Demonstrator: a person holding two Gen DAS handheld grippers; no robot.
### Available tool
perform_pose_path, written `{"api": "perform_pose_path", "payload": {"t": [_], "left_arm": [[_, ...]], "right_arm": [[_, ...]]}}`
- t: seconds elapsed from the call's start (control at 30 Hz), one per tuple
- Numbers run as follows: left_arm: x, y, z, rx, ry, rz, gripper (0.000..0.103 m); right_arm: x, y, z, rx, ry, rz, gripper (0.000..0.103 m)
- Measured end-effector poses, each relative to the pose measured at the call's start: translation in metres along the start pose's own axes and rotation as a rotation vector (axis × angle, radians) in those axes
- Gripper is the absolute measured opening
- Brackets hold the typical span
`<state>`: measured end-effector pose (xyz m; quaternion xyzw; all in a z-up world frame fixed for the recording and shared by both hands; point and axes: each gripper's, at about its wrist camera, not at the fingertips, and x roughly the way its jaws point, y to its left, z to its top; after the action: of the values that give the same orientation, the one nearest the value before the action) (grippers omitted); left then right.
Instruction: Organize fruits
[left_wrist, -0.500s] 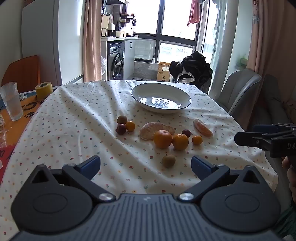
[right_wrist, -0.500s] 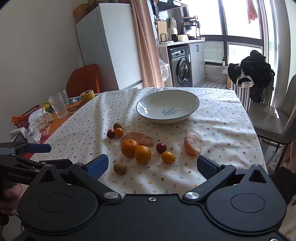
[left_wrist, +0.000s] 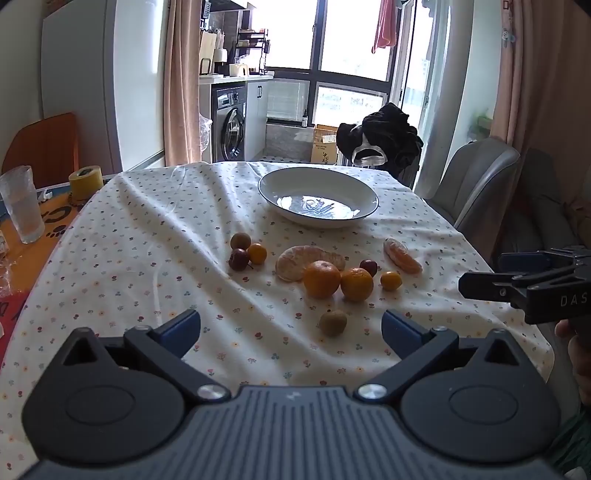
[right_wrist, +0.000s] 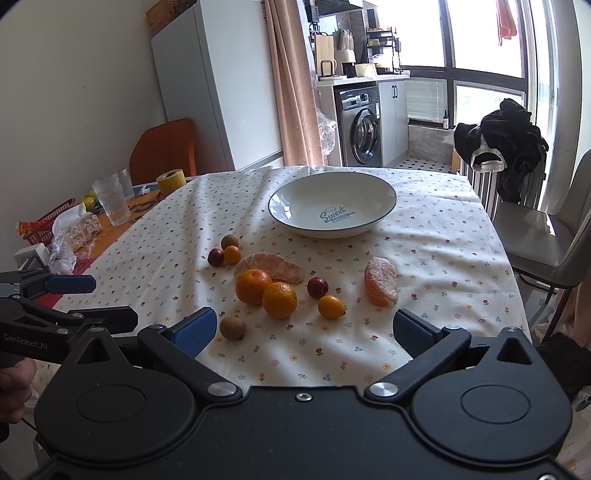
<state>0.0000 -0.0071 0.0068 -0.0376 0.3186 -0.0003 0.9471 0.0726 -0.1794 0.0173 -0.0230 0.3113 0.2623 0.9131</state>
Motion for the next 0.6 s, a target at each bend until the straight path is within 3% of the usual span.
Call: {"api": "perform_pose_path", "payload": {"t": [0.6], "left_arm": [[0.001, -0.0029, -0.0007, 0.002, -0.005, -0.007, 0.103]], "right_arm": [[-0.0011, 0.0007, -0.0008, -0.029, 0.01, -0.007, 0.103]]}}
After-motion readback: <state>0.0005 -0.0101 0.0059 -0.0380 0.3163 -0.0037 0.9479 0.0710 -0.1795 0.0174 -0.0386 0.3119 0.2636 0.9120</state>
